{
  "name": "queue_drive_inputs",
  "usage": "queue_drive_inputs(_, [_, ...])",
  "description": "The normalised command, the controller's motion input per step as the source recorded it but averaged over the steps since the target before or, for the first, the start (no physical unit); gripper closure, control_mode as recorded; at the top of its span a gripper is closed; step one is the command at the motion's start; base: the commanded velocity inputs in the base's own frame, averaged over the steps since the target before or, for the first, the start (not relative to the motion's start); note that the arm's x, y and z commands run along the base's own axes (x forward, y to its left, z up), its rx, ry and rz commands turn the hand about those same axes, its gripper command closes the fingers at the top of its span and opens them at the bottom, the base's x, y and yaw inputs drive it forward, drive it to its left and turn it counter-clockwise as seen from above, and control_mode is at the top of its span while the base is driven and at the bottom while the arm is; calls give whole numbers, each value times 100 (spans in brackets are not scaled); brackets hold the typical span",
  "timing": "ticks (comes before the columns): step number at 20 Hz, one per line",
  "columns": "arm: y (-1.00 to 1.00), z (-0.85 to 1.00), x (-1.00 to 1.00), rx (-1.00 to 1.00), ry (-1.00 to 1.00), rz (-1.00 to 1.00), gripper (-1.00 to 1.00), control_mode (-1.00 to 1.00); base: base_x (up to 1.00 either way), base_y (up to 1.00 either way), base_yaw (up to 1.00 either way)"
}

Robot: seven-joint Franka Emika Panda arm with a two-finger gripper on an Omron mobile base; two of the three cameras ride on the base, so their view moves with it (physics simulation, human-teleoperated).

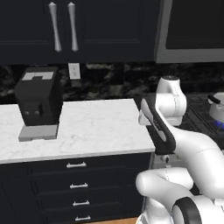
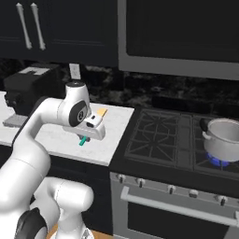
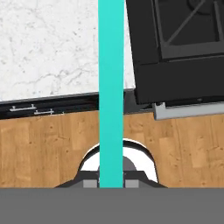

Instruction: Put the mushroom and sweet potato in the pot. Retrieve the spatula and lightly stir the vegetables in the pot.

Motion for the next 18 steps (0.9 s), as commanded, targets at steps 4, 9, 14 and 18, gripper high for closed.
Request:
queue_drive_inputs(4, [0, 0, 0, 0, 0, 0, 100, 100, 0, -78, 0])
queue_drive_inputs(9, [0, 0, 0, 0, 0, 0, 100, 100, 0, -77, 0])
queue_drive_inputs(14, [0, 0, 0, 0, 0, 0, 100, 100, 0, -80, 0])
queue_drive_inputs(18, [0, 0, 0, 0, 0, 0, 100, 100, 0, -67, 0])
